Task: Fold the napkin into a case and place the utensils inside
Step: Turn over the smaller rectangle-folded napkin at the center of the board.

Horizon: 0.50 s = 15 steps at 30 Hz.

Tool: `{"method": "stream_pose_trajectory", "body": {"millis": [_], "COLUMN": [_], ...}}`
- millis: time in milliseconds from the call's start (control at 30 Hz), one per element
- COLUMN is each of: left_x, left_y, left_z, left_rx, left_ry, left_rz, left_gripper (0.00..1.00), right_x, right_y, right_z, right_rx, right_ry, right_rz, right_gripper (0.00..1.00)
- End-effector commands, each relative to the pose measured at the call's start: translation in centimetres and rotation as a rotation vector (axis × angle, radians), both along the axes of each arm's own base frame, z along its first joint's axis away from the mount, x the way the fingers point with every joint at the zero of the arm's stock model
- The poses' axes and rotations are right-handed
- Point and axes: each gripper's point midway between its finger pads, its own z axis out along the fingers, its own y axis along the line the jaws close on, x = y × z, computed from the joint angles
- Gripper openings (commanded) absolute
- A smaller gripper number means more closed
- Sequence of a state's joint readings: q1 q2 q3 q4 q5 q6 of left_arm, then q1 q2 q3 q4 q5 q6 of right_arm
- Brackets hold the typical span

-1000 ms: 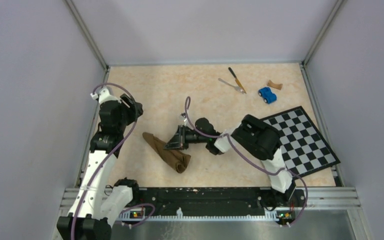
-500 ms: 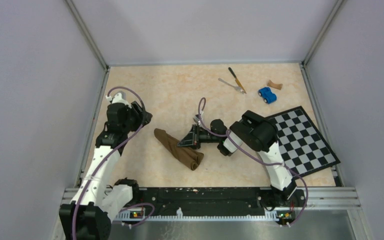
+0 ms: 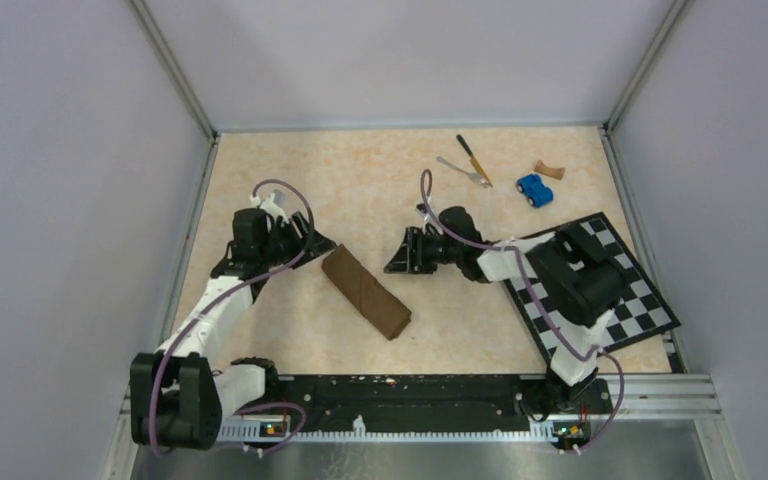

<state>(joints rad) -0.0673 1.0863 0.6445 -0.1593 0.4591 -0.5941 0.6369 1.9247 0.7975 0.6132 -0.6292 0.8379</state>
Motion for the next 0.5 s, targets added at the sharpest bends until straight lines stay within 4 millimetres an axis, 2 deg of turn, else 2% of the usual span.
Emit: {"method": "stream_pose_trajectory", "body": {"millis": [0, 100, 200, 233, 300, 467], "left_x": [-0.2, 0.3, 1.2, 1.6, 2.3, 3.8], "left_y": [-3.1, -3.5, -3.8, -3.8, -3.7, -1.9], "left_z": [-0.5, -1.8, -3.2, -4.1, -5.4, -10.3], "left_rx": [-0.165, -0.177, -0.189, -0.188, -0.183, -0.083], "left_ry": [-0.011, 0.001, 0.016, 0.036, 0.059, 0.129], "left_rz": [-0.117, -0.114, -0.106, -0.095, -0.070, 0.043], "left_gripper": [0.55, 0.53, 0.50, 0.48, 0.46, 0.46], "right_x": [-0.3, -4.4, -8.8, -9.4, -9.2, -7.6], "right_y": [-4.1, -1.7, 1.1, 1.5, 1.2, -1.7], "right_z": [2.2, 5.4, 6.5, 6.0, 4.2, -2.1], "right_rx": [-0.407, -0.375, -0.276, -0.259, -0.269, -0.425], "right_ry": [-0.348, -0.429, -0.403, -0.384, -0.362, -0.330], "right_rz": [0.119, 0.241, 0.337, 0.345, 0.311, 0.222], "right_gripper": [0.54, 0.53, 0.47, 0.43, 0.39, 0.34]}}
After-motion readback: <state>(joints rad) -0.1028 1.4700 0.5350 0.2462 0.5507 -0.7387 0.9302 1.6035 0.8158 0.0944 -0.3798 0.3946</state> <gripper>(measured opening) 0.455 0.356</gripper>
